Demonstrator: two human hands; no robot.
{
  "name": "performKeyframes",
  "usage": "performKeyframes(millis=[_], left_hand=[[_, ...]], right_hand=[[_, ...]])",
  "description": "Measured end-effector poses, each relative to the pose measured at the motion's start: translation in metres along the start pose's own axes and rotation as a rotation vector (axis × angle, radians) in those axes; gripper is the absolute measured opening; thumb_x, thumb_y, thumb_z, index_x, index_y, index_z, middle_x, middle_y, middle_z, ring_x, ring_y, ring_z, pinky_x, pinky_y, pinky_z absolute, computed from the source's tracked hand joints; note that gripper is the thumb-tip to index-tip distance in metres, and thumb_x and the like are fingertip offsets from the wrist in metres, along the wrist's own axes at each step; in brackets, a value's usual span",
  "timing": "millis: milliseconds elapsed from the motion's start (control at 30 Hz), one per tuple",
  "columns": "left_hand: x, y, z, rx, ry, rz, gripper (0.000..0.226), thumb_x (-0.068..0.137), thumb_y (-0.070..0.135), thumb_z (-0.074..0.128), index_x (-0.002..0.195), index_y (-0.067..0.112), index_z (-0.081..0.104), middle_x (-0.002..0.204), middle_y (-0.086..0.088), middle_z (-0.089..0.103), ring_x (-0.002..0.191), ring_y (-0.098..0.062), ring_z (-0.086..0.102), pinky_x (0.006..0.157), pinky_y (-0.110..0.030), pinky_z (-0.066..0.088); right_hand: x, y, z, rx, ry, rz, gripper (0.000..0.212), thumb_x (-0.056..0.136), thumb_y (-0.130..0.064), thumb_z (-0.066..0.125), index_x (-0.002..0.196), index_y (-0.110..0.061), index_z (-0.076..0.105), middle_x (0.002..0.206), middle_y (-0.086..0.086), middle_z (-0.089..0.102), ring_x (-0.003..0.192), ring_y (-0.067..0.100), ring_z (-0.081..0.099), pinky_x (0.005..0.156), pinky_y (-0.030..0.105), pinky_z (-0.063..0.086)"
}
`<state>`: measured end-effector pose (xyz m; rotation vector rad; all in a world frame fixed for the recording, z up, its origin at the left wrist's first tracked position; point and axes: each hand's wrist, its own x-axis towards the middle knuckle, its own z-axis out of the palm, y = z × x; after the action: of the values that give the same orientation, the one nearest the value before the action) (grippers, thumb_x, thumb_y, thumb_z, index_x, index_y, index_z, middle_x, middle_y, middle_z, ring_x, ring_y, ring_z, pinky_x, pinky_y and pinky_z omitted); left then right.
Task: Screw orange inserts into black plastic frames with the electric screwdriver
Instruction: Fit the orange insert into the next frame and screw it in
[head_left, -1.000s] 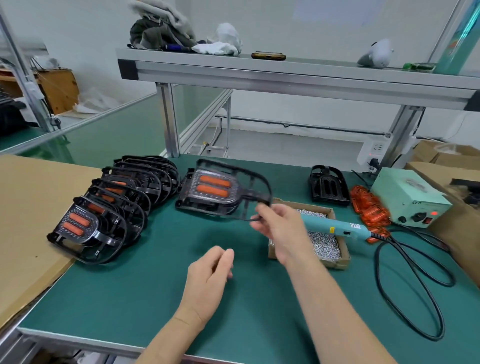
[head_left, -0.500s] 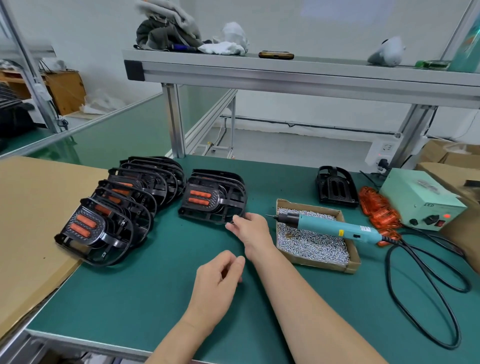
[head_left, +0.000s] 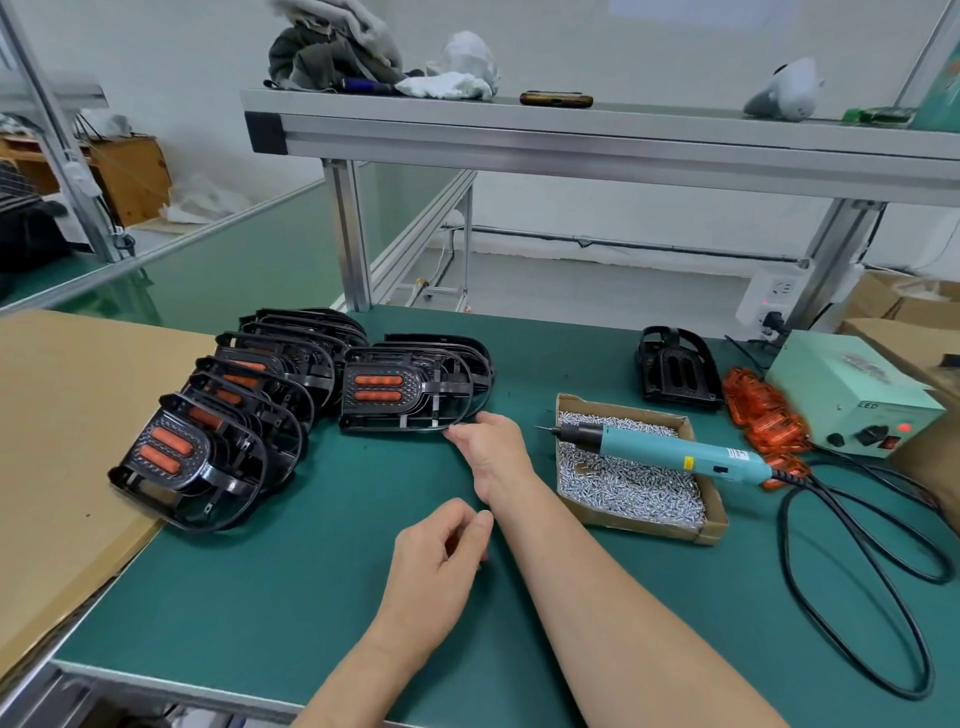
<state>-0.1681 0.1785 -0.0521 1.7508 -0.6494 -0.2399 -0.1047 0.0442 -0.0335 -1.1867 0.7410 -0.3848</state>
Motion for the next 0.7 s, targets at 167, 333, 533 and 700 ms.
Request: performKeyframes(millis=[167, 333, 533, 700], left_hand=[[0.0, 0.0, -0.001, 0.016, -0.012, 0.012, 0.033, 0.098, 0.025, 0.057, 0.069, 0.011, 0.053, 0.066, -0.006, 0.063, 0.069, -0.032, 0.055, 0.068, -0.047, 0.048], [0.002, -0.003, 0.001, 0.056, -0.02, 0.012, 0.032, 0.097, 0.024, 0.059, 0.068, 0.012, 0.053, 0.066, -0.007, 0.061, 0.069, -0.033, 0.055, 0.069, -0.047, 0.048], [0.008, -0.01, 0.007, 0.223, -0.011, 0.044, 0.03, 0.094, 0.024, 0.062, 0.068, 0.021, 0.049, 0.063, 0.002, 0.056, 0.055, -0.011, 0.043, 0.057, -0.023, 0.039], [0.02, -0.013, 0.015, 0.427, 0.042, -0.005, 0.031, 0.093, 0.035, 0.06, 0.069, 0.023, 0.045, 0.064, 0.013, 0.055, 0.06, -0.012, 0.044, 0.055, -0.024, 0.037]], right_hand=[[-0.01, -0.002, -0.001, -0.031, -0.038, 0.011, 0.029, 0.085, 0.012, 0.052, 0.1, -0.011, 0.059, 0.09, 0.006, 0.056, 0.089, 0.021, 0.047, 0.087, 0.031, 0.045], [-0.015, -0.008, -0.014, -0.054, -0.02, 0.021, 0.031, 0.091, 0.007, 0.055, 0.098, -0.023, 0.049, 0.089, -0.005, 0.04, 0.079, 0.009, 0.041, 0.084, 0.023, 0.042], [-0.041, -0.034, -0.033, -0.083, -0.054, -0.156, 0.02, 0.09, 0.012, 0.052, 0.092, -0.004, 0.064, 0.112, 0.004, 0.066, 0.119, 0.012, 0.037, 0.098, 0.036, 0.046], [-0.022, -0.092, -0.086, -0.278, 0.102, -0.402, 0.033, 0.093, 0.003, 0.059, 0.121, -0.012, 0.069, 0.117, -0.002, 0.07, 0.109, 0.012, 0.064, 0.104, 0.029, 0.048]])
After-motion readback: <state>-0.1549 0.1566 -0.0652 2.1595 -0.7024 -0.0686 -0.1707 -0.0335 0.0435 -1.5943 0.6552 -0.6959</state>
